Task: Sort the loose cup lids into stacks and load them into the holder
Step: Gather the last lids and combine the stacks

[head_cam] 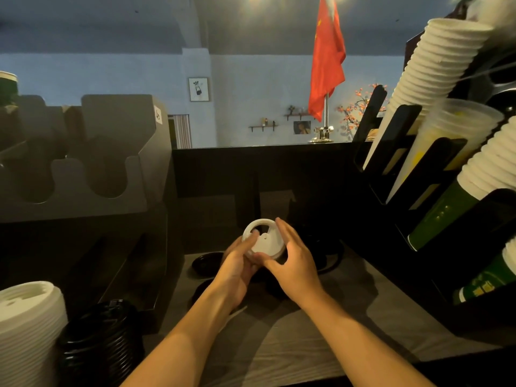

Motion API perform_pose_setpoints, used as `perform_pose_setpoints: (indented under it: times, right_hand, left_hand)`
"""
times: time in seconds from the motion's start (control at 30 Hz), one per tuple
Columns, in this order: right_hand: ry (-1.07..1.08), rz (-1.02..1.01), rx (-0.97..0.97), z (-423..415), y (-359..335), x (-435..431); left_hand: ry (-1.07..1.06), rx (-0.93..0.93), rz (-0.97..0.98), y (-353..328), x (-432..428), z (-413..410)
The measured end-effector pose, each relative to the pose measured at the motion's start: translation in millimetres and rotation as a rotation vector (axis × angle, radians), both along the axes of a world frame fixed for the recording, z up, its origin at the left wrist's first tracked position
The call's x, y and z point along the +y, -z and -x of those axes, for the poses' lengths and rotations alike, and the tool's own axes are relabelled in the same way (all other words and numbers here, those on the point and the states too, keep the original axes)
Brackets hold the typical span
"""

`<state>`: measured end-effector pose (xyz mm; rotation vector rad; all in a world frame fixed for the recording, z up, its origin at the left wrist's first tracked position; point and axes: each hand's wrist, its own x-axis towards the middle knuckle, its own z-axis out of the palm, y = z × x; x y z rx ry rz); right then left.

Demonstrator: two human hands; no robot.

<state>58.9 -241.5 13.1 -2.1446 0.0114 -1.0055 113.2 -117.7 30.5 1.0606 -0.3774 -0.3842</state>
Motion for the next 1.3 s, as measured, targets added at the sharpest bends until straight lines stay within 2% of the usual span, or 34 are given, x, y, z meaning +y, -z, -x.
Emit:
perform_pose_setpoints:
  times: [0.2, 0.33, 0.43, 0.5, 0.57, 0.67, 0.8, 0.9, 1.0, 1.3]
  right_hand:
    - [-0.004, -0.02, 0.001, -5.8, 2.2, -2.0]
    - [0.011, 0.009, 0.045, -7.1, 2.5, -10.8]
    - [0.162, 0.06, 0.043, -11.5, -5.7, -22.3]
    - [0.28, 0.191, 0.179, -21.9, -13.0, -29.3]
    - [0.336, 0.316, 0.312, -36.1, -19.0, -33.9]
    - [0.329, 0.433, 0.369, -57.4, -24.8, -42.0]
    - [0.372, 0.57, 0.463, -90.3, -26.4, -52.9]
    - [0.398, 0.636, 0.611, -114.1, -27.1, -54.4]
    - [0.401, 0.663, 0.768, -127.2, -26.8, -54.2]
    - [0.497, 0.799, 0.733, -123.4, -19.4, -45.0]
  left_hand:
    - [-0.021, 0.042, 0.026, -1.3, -3.4, 1.7]
    - [-0.239, -0.04, -0.143, 3.8, -13.5, -6.8]
    - [-0.455, -0.012, -0.24, 3.3, -22.3, -16.1]
    - [-0.502, -0.042, -0.3, 2.3, -25.3, -20.4]
    - [-0.494, -0.064, -0.329, 2.1, -26.1, -23.0]
    - [-0.449, -0.013, -0.324, 6.5, -27.0, -32.5]
    - [-0.369, 0.121, -0.185, 10.4, -28.5, -44.9]
    - [-0.297, 0.225, -0.036, 10.7, -27.8, -50.7]
    - [-0.27, 0.253, 0.002, 10.9, -29.5, -51.8]
    - [-0.249, 0.252, -0.015, 13.8, -29.7, -52.0]
